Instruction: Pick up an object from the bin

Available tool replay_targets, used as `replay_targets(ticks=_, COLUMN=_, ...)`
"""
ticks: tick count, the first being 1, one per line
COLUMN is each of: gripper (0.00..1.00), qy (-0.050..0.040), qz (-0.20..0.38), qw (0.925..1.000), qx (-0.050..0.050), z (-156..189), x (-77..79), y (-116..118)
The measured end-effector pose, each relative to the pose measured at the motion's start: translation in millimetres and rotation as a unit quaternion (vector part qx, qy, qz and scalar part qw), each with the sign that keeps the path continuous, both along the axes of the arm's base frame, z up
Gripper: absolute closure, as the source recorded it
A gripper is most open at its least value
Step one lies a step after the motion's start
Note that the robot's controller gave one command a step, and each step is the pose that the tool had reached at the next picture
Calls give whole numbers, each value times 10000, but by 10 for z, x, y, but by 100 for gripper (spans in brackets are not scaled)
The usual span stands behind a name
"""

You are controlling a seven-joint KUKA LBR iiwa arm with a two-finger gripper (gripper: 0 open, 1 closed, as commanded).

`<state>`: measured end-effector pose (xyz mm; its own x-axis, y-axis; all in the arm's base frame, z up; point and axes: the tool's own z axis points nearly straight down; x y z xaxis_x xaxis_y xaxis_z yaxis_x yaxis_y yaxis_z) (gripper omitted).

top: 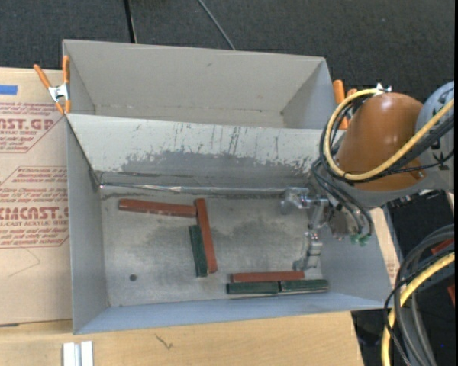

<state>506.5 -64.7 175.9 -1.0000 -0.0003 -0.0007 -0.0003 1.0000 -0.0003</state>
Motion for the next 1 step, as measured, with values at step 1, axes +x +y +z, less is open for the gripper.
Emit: replay_targets(ticks=1, gripper=0, qy=0, qz=1, qw=10000, qx=0, z=0, x=0, y=0)
